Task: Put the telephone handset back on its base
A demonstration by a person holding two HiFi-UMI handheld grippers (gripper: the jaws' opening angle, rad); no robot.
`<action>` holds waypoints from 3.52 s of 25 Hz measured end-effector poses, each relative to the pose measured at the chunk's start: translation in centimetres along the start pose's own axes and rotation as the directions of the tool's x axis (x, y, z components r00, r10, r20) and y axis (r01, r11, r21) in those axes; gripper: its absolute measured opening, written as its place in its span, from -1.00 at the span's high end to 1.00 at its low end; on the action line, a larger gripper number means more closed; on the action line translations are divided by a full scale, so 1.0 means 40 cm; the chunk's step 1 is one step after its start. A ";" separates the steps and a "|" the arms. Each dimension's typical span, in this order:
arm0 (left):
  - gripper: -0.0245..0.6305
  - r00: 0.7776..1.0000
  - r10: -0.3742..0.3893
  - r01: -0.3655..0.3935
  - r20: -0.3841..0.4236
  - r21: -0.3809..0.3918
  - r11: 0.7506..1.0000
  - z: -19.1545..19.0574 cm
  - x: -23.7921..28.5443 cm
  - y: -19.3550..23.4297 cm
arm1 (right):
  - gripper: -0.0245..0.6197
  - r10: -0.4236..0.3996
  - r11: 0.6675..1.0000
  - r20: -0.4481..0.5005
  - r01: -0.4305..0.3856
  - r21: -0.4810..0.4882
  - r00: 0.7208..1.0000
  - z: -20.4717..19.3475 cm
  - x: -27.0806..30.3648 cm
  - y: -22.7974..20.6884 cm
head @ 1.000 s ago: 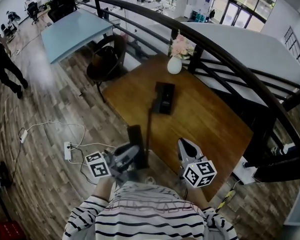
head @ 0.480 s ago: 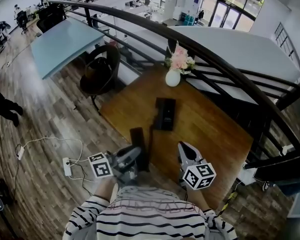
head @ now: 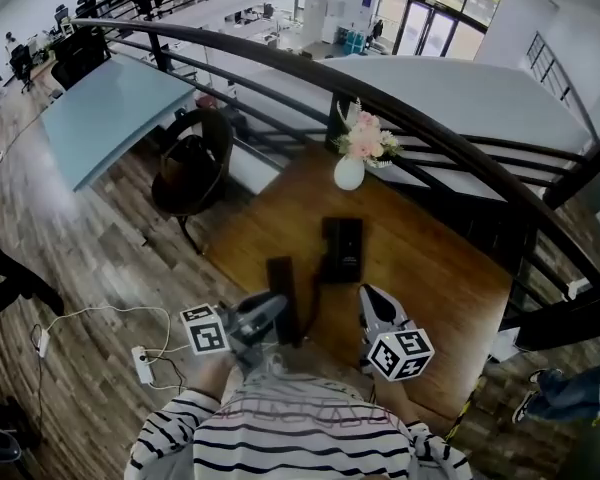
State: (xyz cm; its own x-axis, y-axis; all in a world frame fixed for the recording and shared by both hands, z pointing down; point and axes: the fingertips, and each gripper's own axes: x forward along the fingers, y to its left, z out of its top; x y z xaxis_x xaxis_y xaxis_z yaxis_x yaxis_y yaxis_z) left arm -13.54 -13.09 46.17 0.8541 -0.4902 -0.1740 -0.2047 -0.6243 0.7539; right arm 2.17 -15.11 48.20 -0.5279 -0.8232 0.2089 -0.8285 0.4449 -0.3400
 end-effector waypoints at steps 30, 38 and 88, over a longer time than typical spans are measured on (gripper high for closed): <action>0.70 0.991 -0.047 0.037 -0.127 -0.083 0.996 0.006 0.256 0.276 | 0.92 -0.064 0.996 -0.067 0.068 0.050 0.996 -0.017 0.111 -0.172; 0.70 0.992 -0.017 0.010 -0.128 -0.059 0.998 -0.029 0.345 0.395 | 0.92 -0.035 0.997 -0.109 0.042 0.061 0.993 -0.030 0.115 -0.235; 0.69 0.967 0.088 -0.153 -0.240 -0.266 0.952 -0.147 0.479 0.744 | 0.92 -0.079 0.990 -0.194 0.099 0.096 0.978 -0.064 0.125 -0.350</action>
State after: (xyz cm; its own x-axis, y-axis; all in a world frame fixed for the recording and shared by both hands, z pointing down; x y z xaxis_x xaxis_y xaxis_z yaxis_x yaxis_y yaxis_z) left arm -0.43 -37.49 68.98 0.9224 -0.3830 0.0500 -0.1978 -0.3573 0.9128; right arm 10.65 -24.57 56.34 -0.4871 -0.7717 0.4090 -0.8549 0.3255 -0.4039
